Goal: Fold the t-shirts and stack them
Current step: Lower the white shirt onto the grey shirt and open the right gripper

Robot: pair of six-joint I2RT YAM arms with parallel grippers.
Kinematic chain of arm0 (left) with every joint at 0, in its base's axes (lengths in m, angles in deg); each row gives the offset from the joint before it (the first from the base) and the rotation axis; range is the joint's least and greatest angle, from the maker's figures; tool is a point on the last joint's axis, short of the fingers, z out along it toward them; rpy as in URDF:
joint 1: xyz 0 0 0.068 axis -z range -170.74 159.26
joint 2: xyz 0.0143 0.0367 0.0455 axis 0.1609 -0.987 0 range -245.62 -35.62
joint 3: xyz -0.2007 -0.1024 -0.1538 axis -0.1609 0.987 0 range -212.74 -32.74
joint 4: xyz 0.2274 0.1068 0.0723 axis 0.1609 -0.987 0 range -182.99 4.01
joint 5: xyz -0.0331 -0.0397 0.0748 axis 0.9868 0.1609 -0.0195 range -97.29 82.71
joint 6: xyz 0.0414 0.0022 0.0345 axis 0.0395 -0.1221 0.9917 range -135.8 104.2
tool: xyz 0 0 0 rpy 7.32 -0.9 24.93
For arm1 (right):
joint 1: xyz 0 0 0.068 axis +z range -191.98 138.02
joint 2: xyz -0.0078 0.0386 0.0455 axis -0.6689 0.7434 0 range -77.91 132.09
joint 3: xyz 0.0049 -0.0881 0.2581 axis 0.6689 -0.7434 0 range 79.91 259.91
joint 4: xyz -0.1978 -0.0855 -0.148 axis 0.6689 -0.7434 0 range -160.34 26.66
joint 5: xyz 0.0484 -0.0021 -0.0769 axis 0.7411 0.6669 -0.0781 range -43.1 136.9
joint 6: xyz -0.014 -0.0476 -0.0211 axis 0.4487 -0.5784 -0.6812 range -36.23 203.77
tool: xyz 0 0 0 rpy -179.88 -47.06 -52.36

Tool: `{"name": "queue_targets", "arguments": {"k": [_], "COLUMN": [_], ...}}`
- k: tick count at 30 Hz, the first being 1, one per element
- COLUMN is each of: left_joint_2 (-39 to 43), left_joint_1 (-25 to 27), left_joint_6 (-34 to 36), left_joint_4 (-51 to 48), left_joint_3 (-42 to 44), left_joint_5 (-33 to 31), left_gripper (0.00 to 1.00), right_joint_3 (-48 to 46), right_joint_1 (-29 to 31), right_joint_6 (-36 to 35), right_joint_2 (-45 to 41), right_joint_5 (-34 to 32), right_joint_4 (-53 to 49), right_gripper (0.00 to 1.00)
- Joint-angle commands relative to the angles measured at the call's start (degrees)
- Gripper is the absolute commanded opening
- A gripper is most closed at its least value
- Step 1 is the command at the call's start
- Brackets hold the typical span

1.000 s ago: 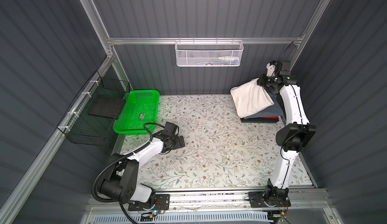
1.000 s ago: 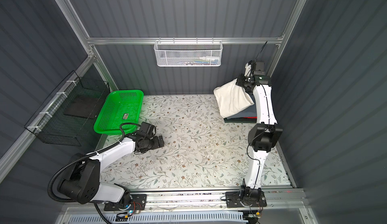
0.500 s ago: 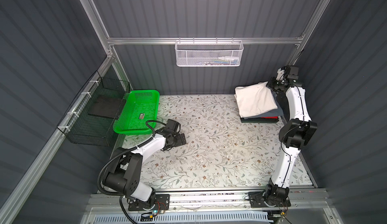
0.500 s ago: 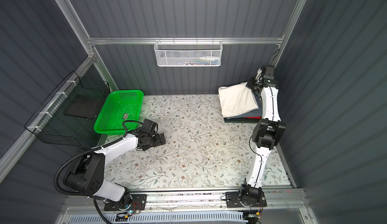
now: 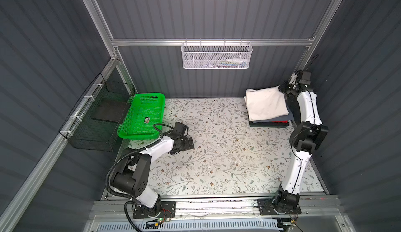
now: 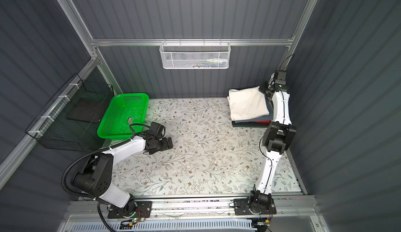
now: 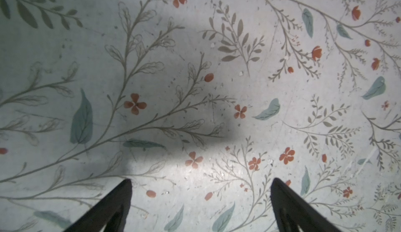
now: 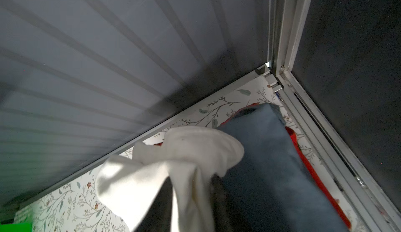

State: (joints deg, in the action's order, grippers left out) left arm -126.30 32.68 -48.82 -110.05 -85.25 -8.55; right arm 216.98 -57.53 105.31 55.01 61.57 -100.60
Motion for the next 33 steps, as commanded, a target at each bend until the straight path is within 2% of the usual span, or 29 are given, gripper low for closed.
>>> {"name": "queue_targets", "arguments": {"k": [1,4,11,19,28,33], "left_joint_2": [-0.1,0.5,6.0,13.4,14.6,14.1], "left_joint_1": [-0.5,-0.5,-0.5,-0.5,-0.5,-0.5], "left_joint_6": [0.7,0.8,0.7,1.8,0.5,-0.6], "left_joint_4": [-1.3,-2.0,-1.8,-0.6,1.4,4.2], "left_joint_3": [-2.0,-2.0,0.6,1.2,1.3,3.6], "left_joint_5": [1.0,1.2,0.1,-3.8,0.1,1.5], "left_gripper": [1.0,1.0,1.0,1.0,1.0,1.0], "right_joint_3": [1.3,-0.2,-13.0,-39.7,-36.0,-38.1], "right_joint_1": [-1.0,-1.0,-1.0,-0.9,-3.6,-5.0], "right_joint_6": [1.9,2.2,3.3,4.7,1.6,0.2], "right_joint_2": [1.3,0.9,-6.3,-21.6,-18.4,-18.9], "right_joint_5": [-1.9,-2.3,-2.9,-2.6,-2.2,-1.3], "right_joint_4": [2.0,1.9,7.1,21.6,11.3,10.7], "right_gripper": [0.84,0.99,0.99,0.99,0.99,0.98]}}
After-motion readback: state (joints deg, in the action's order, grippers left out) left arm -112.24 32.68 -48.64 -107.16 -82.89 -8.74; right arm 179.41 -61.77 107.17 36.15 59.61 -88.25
